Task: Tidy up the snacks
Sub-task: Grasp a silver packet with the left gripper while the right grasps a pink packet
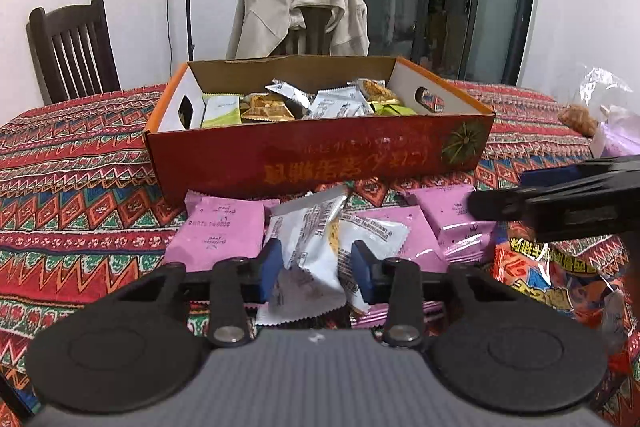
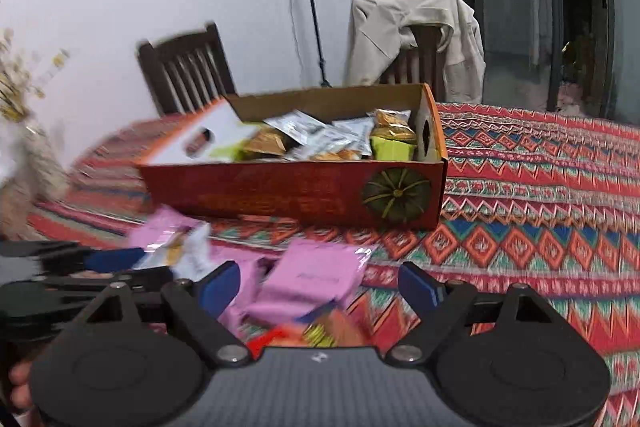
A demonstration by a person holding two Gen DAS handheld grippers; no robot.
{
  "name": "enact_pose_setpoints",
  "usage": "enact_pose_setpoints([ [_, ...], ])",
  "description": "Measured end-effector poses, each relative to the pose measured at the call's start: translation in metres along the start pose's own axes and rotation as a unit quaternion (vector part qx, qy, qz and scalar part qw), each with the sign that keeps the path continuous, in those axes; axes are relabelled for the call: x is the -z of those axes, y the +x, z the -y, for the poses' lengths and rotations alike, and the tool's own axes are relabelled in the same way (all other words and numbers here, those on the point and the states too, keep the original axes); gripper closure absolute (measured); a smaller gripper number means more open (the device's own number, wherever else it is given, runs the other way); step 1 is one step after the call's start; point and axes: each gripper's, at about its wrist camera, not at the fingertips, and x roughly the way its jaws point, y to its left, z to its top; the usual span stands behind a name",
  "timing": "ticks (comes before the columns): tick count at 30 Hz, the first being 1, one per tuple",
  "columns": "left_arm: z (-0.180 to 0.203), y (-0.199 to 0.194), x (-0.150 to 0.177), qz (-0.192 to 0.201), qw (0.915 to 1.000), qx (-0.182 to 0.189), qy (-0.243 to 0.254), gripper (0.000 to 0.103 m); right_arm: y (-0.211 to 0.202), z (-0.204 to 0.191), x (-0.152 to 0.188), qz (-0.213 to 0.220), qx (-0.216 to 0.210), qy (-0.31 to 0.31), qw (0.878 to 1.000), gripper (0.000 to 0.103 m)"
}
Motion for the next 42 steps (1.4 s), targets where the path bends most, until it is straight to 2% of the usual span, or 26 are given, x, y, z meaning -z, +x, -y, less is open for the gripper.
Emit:
enact_pose_setpoints([
  [2,-0.004,0.0,0.003,0.005,1.0,0.0,-0.005,0.072,0.019,-0.003,-0.001,-0.01,0.009,-0.003,1.0,0.018],
  [4,-0.005,0.0,0.004,0.003,1.0,-0.001,-0.005,0.074,0.035,-0.006,0.0,-0.025,0.0,0.0,1.0,0.018],
  [6,-0.005,-0.002,0.004,0.005,1.0,0.002,0.0,0.076,0.043,-0.013,0.001,-0.031,0.004,-0.011,0.999,0.027],
  [9,-0.003,-0.006,0.003,0.005,0.9999,0.013,0.003,0.078,0.052,-0.018,0.002,-0.047,0.013,-0.036,0.998,0.03],
  [10,-0.002,-0.008,0.002,0.004,0.9999,0.015,0.004,0.078,0.053,-0.018,0.002,-0.051,0.012,-0.04,0.998,0.032],
  [12,-0.003,-0.015,0.001,0.008,0.9997,0.021,-0.001,0.078,0.051,-0.017,0.002,-0.061,0.011,-0.049,0.997,0.042],
  [17,-0.01,-0.053,0.004,0.036,0.9983,0.039,-0.021,0.078,0.033,-0.006,0.009,-0.084,0.013,-0.071,0.994,0.043],
  [21,-0.019,-0.079,0.017,0.041,0.997,0.04,-0.052,0.078,0.011,0.0,0.022,-0.087,0.007,-0.078,0.993,0.043],
  [23,-0.02,-0.087,0.021,0.04,0.9964,0.039,-0.064,0.078,-0.001,0.0,0.03,-0.076,0.005,-0.077,0.994,0.043],
  [26,-0.017,-0.099,0.023,0.042,0.9959,0.035,-0.073,0.078,-0.021,-0.001,0.032,-0.034,-0.01,-0.057,0.998,0.043],
  [31,-0.005,-0.132,0.024,0.068,0.9951,0.04,-0.061,0.078,-0.066,-0.007,0.018,0.061,-0.024,-0.032,0.997,0.043],
  [33,-0.002,-0.144,0.028,0.074,0.9944,0.042,-0.063,0.078,-0.09,-0.011,0.015,0.083,-0.03,-0.031,0.996,0.043],
  [38,0.005,-0.172,0.047,0.071,0.9943,0.037,-0.07,0.078,-0.15,-0.023,0.024,0.108,-0.045,-0.05,0.992,0.043],
  [42,0.01,-0.188,0.066,0.06,0.995,0.027,-0.075,0.078,-0.182,-0.031,0.052,0.094,-0.054,-0.049,0.993,0.043],
])
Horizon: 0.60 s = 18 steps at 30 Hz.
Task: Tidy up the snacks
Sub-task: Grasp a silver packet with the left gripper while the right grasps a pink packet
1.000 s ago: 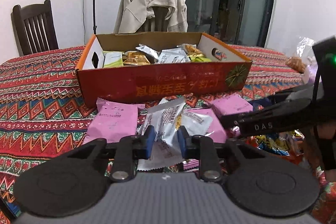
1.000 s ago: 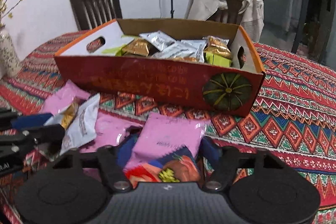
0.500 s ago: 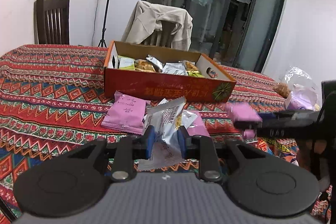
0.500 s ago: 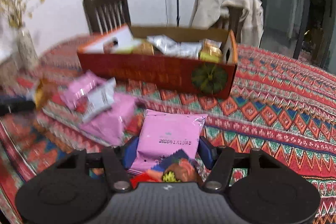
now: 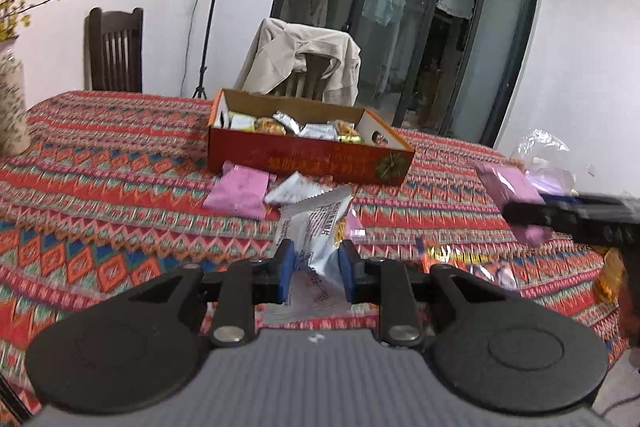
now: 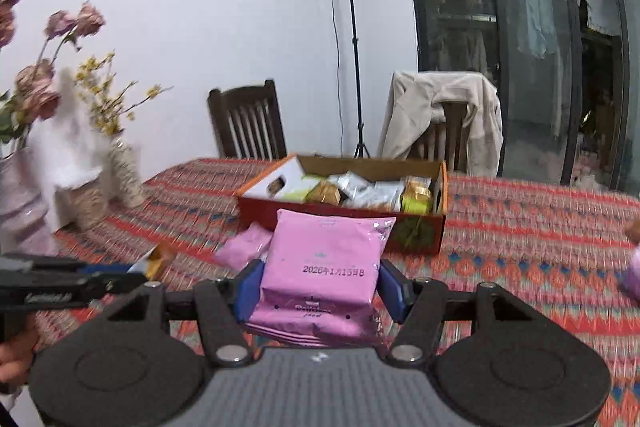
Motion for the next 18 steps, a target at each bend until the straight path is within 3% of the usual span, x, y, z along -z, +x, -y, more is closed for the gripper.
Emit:
enact_pose_setpoints([
  [9,0.008,-0.043,0.043,-0.017,0.9991,-0.034,-0.018,0.078,-0.045,-0.022,0.075,-0.061,-0.013,0.014,0.998,0.043],
  [18,0.007,-0.078,0.054,-0.002,0.9986,-0.048,-0.023,0.078,-0.069,-0.035,0.093,-0.05,-0.02,0.014,0.998,0.043],
])
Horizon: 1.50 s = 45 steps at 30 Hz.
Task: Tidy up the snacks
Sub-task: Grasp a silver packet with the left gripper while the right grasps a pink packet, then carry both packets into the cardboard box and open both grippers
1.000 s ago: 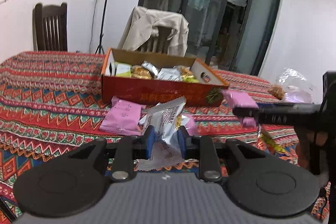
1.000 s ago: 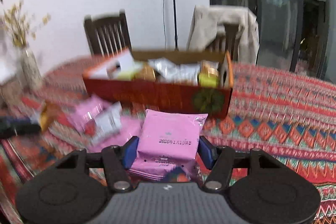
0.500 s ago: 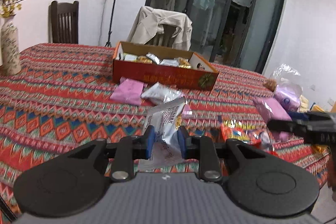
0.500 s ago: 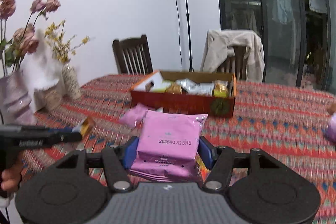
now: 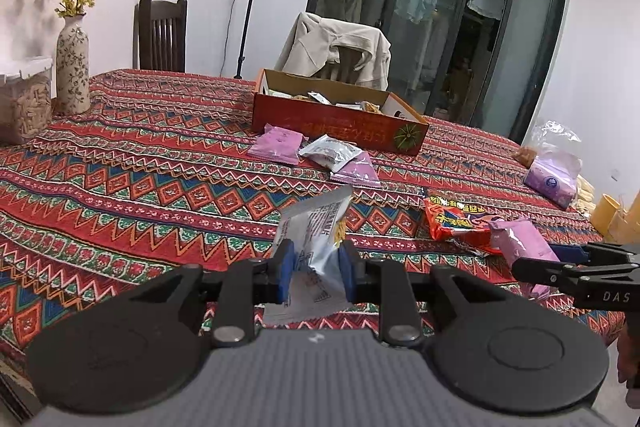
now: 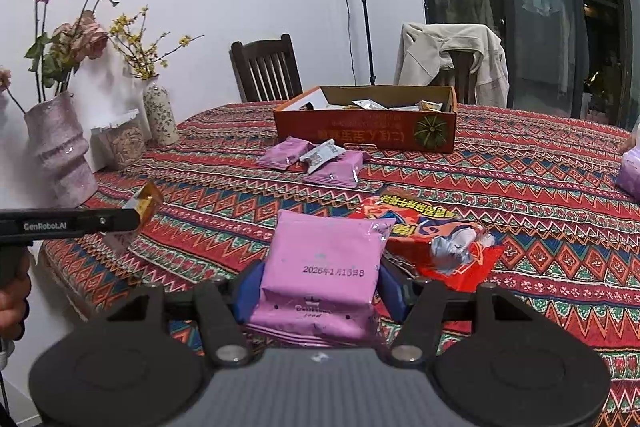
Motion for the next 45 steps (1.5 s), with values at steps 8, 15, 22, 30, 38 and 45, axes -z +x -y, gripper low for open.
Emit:
enact_pose_setpoints([
  [8,0.0,0.0,-0.001,0.0,1.0,0.005,0.002,0.078,-0.001,-0.005,0.004,0.0,-0.011,0.006,1.0,0.043],
  [15,0.0,0.016,-0.021,-0.003,0.9998,0.02,0.008,0.078,0.005,-0.002,-0.006,0.002,-0.017,0.003,1.0,0.043],
  [22,0.006,0.053,-0.088,0.014,0.9964,0.067,0.05,0.078,0.021,0.017,-0.068,0.028,-0.01,-0.047,0.998,0.043],
  [30,0.007,0.154,-0.197,0.015,0.9943,0.094,0.048,0.078,0.079,0.064,-0.187,0.063,-0.003,-0.059,0.996,0.042],
  [38,0.003,0.289,-0.246,-0.042,0.9971,0.056,0.03,0.078,0.214,0.098,-0.263,0.012,-0.008,-0.042,0.999,0.042],
  [45,-0.011,0.375,-0.232,-0.099,0.9945,0.037,0.003,0.078,0.34,0.103,-0.254,-0.063,-0.015,-0.026,0.998,0.047],
])
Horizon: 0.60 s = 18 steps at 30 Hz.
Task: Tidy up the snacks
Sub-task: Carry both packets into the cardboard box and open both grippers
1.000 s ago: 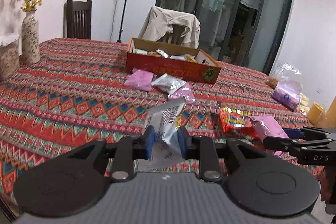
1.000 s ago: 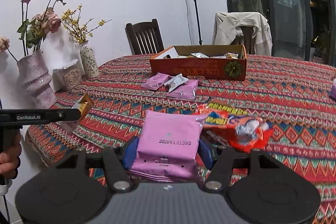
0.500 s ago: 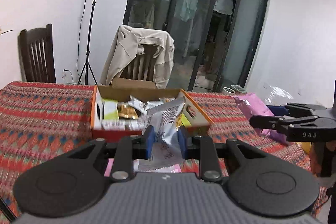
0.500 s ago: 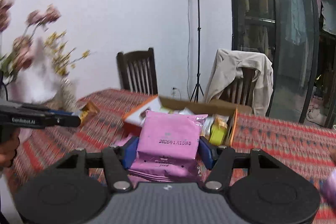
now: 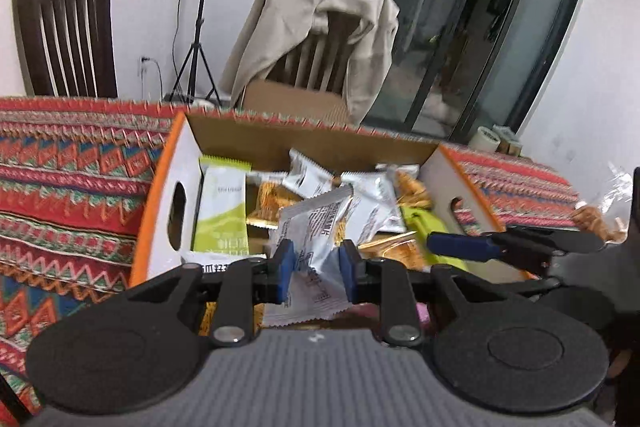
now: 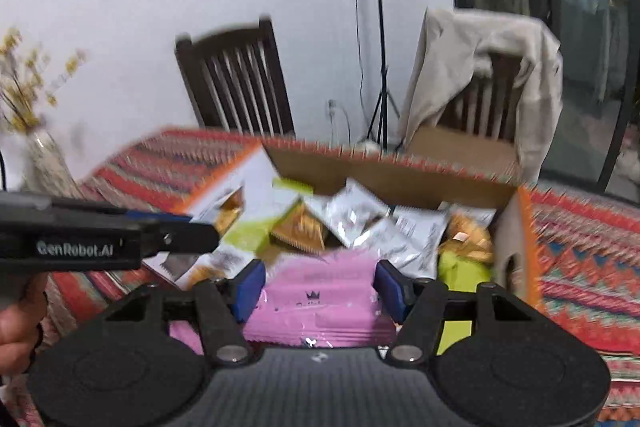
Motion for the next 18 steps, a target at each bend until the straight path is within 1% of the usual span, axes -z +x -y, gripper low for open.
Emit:
enact_pose_setpoints([
  [3,-0.005,0.021,0.001,-0.008,0.9998,-0.016,0.0,0.077,0.035,-0.002,0.008,-0.021,0.007,-0.009,1.0,0.048],
  [6,-0.009,0.033,0.007,-0.013,0.9997,-0.015,0.013,0.065,0.056,0.001,0.014,-0.03,0.005,-0.001,1.0,0.048],
  [7,-0.01,0.033,0.01,-0.012,0.9997,-0.013,0.017,0.059,0.06,0.002,0.015,-0.03,0.004,0.003,1.0,0.048],
  [10,-0.014,0.034,0.013,-0.008,0.9998,-0.016,0.013,0.052,0.068,0.006,0.021,-0.029,0.001,0.005,1.0,0.048],
  [12,-0.017,0.031,0.012,-0.01,0.9998,-0.015,0.008,0.051,0.07,0.01,0.023,-0.024,-0.007,0.013,1.0,0.047],
  [15,-0.018,0.018,0.011,0.0,0.9998,-0.014,0.016,0.05,0.06,0.01,0.021,-0.008,0.021,0.0,1.0,0.047],
  [18,-0.019,0.0,0.01,0.014,0.9993,-0.014,0.032,0.048,0.038,0.012,0.013,0.012,0.021,-0.001,1.0,0.048],
])
